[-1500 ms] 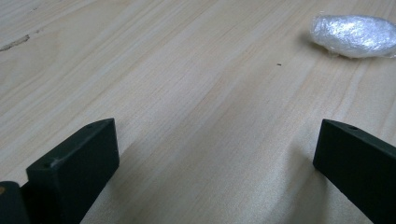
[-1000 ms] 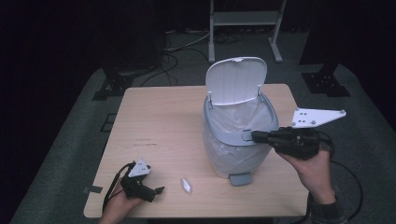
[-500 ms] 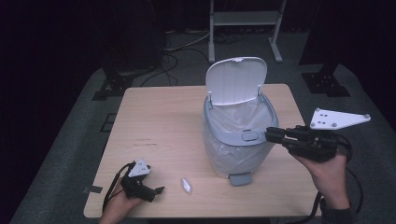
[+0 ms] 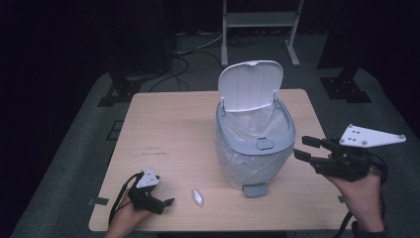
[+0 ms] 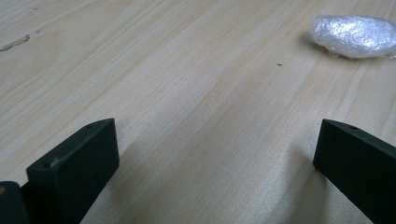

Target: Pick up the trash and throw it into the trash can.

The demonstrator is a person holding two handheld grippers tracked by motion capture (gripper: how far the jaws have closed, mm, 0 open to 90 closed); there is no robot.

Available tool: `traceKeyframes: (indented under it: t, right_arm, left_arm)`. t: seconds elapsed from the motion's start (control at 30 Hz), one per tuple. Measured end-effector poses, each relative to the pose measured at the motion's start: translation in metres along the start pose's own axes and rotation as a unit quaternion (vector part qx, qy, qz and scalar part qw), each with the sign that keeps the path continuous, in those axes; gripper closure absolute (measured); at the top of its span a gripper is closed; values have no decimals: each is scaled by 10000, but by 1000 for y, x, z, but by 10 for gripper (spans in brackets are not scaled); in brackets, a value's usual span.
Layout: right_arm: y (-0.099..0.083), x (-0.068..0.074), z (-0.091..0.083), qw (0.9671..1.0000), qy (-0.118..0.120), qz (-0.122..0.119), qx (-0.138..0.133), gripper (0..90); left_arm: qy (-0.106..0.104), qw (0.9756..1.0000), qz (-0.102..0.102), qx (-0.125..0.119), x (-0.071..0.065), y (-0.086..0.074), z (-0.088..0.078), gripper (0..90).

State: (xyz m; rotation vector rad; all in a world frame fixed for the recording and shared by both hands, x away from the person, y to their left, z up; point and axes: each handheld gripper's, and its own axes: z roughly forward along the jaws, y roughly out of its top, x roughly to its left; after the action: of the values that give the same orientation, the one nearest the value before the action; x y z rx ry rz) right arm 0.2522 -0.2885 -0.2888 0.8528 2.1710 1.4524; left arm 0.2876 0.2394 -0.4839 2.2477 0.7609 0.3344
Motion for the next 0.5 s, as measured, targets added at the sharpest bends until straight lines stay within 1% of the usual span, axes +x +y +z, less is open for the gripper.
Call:
traceKeyframes:
  t: [0.2,0.33,0.5]
  right_arm:
    - [-16,-4,-2,9999,-117,34,77,375]
    - [-27,-8,-3,9996,-198,131,137,333]
    - [-39,-13,-1,9991,-245,209,289,260]
  left_arm:
    - [3,10000,-3,-1,0,0,0,0]
    - [3,10000,-3,0,0,0,0,0]
    - [1,10000,-3,8,0,0,0,0]
